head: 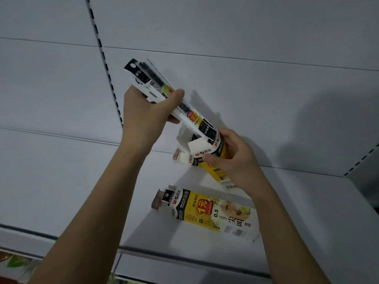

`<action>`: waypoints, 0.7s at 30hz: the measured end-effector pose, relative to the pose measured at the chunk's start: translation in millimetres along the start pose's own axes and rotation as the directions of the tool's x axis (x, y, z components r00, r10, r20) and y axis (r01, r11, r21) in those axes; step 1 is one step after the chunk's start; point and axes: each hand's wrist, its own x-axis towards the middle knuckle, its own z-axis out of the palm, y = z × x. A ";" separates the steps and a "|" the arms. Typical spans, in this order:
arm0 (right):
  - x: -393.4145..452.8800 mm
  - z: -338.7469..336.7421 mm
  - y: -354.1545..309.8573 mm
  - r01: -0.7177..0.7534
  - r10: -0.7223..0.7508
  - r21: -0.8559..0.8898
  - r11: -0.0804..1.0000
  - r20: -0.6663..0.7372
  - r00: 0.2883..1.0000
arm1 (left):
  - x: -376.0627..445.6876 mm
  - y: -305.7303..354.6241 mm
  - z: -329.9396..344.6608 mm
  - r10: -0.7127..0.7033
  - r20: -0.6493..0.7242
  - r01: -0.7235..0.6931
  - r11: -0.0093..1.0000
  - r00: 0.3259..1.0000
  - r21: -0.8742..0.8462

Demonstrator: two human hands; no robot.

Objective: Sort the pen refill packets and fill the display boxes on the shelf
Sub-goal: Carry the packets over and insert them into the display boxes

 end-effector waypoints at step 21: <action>9.4 3.4 3.4 -0.019 0.020 0.016 1.000 -0.035 0.999 | -13.0 4.4 35.3 -0.140 0.005 0.131 0.937 0.990 0.323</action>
